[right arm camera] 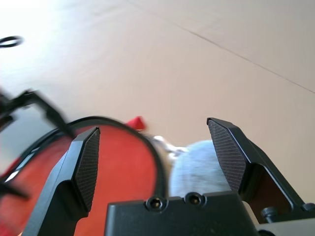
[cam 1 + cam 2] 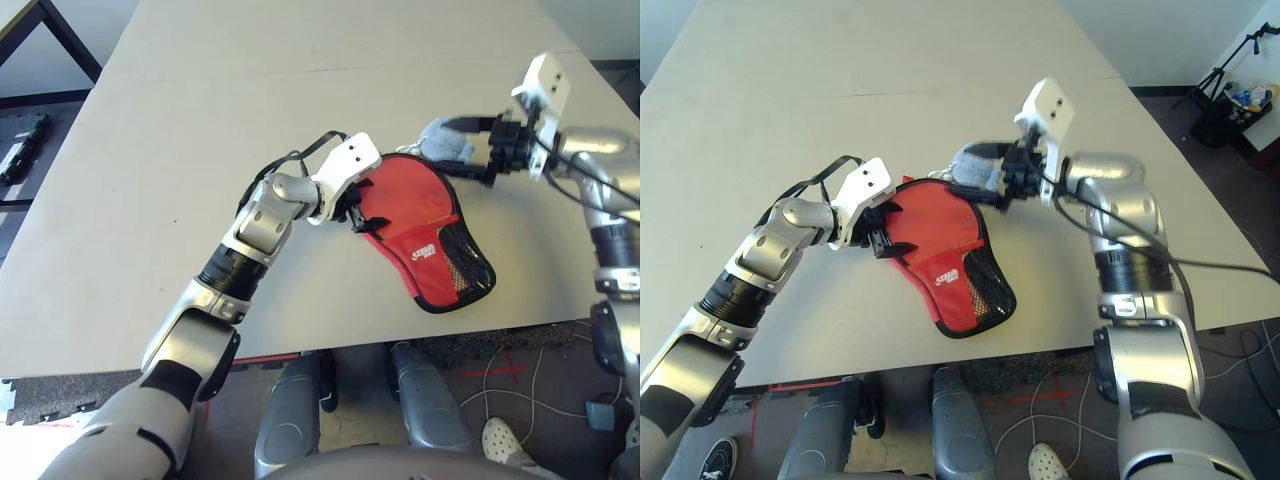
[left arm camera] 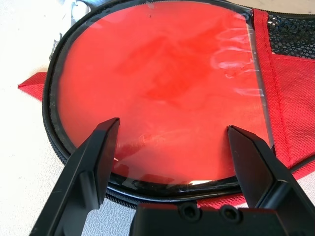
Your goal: Store the ping-pong paddle in its case and zip it.
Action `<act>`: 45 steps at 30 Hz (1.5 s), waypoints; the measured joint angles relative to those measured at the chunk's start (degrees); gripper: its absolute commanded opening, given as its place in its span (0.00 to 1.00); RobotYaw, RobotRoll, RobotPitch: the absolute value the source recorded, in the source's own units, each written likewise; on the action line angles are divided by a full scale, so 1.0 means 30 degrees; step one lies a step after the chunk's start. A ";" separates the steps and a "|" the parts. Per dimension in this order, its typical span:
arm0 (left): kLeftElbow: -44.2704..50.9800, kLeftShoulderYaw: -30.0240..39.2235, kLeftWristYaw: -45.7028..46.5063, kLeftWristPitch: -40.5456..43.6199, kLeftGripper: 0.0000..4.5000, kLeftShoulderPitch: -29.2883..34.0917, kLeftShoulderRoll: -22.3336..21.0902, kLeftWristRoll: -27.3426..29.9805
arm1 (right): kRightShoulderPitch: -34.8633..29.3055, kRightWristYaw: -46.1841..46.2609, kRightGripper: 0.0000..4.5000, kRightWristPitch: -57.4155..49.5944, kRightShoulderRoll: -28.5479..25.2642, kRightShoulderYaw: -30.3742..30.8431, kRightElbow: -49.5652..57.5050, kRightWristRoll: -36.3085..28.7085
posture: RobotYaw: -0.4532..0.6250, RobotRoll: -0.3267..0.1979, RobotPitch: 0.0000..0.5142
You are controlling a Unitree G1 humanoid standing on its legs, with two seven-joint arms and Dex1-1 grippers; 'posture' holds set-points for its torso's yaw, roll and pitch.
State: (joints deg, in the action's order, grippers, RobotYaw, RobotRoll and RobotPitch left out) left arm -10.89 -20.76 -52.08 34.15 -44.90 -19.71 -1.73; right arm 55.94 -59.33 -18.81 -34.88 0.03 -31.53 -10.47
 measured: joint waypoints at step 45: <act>0.0618 -0.0545 0.0210 0.0425 1.00 0.0150 0.0177 -0.0024 | 0.1505 0.1066 0.04 -0.1286 -0.0399 -0.0693 -0.7852 0.1359 | 0.28 0.62 0.44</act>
State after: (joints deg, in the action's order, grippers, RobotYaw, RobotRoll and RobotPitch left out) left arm -9.04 -22.40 -51.45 35.42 -44.45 -19.18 -1.80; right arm 60.45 -56.13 -22.67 -36.07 -2.05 -55.08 -6.39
